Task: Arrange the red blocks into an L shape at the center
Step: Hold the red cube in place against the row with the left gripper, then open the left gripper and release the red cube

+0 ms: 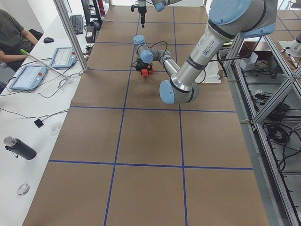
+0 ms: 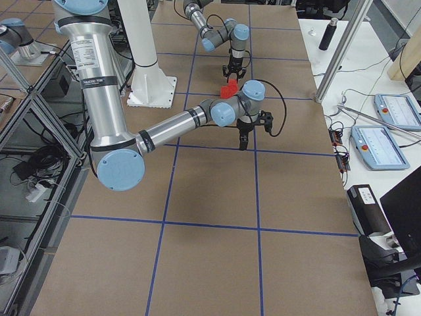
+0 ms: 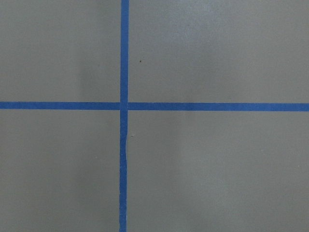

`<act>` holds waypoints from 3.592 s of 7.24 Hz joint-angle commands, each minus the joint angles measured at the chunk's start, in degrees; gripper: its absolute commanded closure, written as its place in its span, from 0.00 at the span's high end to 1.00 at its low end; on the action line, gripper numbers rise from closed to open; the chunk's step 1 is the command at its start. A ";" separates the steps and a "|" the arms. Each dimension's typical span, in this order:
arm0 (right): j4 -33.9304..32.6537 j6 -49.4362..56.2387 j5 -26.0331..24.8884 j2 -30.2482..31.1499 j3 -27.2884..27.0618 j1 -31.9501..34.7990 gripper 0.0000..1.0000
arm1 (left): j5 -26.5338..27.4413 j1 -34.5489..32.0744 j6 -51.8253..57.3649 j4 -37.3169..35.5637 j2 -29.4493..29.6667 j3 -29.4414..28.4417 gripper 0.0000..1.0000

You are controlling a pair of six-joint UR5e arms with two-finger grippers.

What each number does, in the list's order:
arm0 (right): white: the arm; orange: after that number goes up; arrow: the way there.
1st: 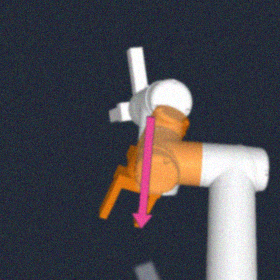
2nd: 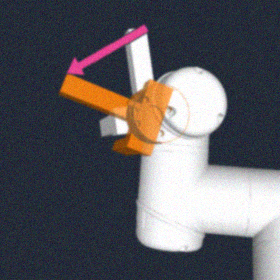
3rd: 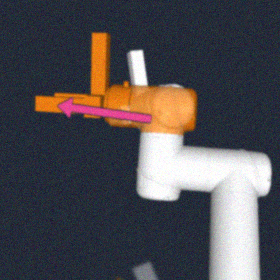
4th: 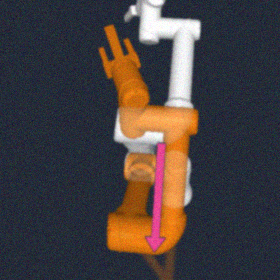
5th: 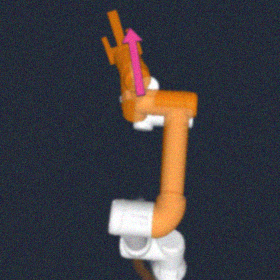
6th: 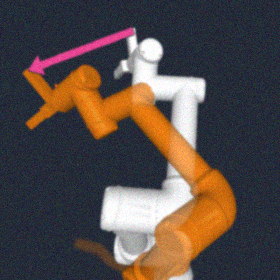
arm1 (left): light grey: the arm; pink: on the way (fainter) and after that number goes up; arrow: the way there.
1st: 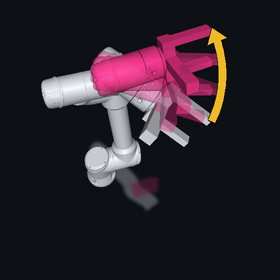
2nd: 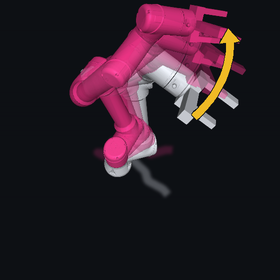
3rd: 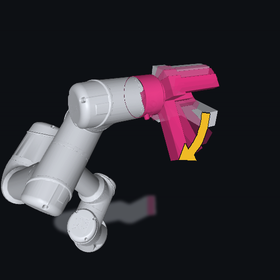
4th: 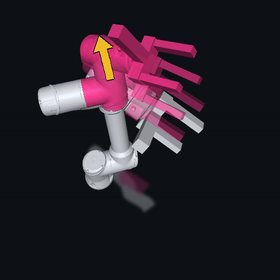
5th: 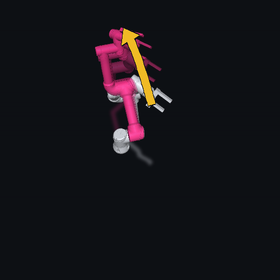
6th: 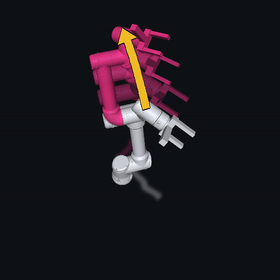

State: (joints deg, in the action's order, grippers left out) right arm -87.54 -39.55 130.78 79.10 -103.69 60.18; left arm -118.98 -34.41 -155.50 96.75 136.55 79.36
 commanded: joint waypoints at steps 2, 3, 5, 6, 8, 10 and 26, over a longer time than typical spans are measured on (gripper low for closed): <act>0.00 0.00 0.00 0.00 -0.02 0.03 1.00 | -0.02 0.04 -0.07 1.16 0.21 -0.87 0.00; 0.00 0.00 0.00 0.00 -0.03 0.03 1.00 | -0.02 0.04 0.02 1.16 0.21 -1.05 0.00; 0.00 0.00 0.00 0.00 -0.03 0.03 1.00 | 0.07 0.04 -0.07 1.16 0.21 -1.05 0.00; 0.00 0.00 0.00 0.00 -0.11 0.03 1.00 | 0.07 0.04 0.02 1.16 0.30 -1.05 0.00; 0.00 0.00 0.00 0.00 -0.03 0.03 1.00 | -0.02 0.04 0.11 1.16 0.30 -1.14 0.00; 0.00 0.00 0.00 0.00 0.06 -0.06 1.00 | 0.07 0.04 0.11 1.16 0.21 -1.14 0.00; 0.00 -0.26 0.00 0.00 -0.55 0.03 1.00 | -0.11 1.18 -0.07 0.28 -2.78 2.65 1.00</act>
State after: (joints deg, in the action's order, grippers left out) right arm -87.54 -39.80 130.78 79.10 -104.19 60.20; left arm -119.16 -33.88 -155.56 97.03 133.86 82.13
